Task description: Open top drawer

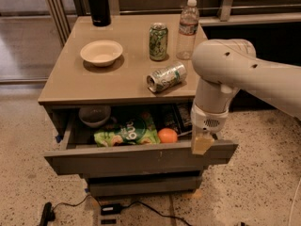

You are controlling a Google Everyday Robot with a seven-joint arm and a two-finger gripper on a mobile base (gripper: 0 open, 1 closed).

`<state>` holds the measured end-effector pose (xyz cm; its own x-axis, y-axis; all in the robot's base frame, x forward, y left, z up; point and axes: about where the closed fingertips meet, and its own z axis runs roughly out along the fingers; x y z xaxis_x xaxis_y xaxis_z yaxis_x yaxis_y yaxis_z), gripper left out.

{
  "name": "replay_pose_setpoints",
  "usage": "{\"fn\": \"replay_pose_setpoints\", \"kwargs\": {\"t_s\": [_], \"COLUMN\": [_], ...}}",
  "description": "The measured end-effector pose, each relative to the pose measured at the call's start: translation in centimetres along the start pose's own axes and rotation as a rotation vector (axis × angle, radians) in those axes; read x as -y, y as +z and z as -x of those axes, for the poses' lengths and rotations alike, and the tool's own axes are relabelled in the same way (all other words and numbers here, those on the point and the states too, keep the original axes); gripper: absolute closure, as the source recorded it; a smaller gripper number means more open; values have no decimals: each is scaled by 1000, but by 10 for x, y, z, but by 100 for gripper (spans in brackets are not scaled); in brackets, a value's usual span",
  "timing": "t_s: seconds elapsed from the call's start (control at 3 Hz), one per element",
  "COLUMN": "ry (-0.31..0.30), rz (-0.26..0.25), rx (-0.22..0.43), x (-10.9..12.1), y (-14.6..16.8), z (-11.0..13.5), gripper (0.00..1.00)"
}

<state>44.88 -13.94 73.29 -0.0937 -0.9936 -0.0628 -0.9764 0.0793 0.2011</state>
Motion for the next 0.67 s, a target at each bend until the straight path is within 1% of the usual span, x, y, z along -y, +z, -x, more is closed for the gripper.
{"fn": "replay_pose_setpoints", "kwargs": {"t_s": [0.33,0.67], "ry": [-27,-47], "rz": [-94,-182], "rx": [32,82], "x": [14,26], "y": [3,0], "z": [6,12], "gripper": [100,100]}}
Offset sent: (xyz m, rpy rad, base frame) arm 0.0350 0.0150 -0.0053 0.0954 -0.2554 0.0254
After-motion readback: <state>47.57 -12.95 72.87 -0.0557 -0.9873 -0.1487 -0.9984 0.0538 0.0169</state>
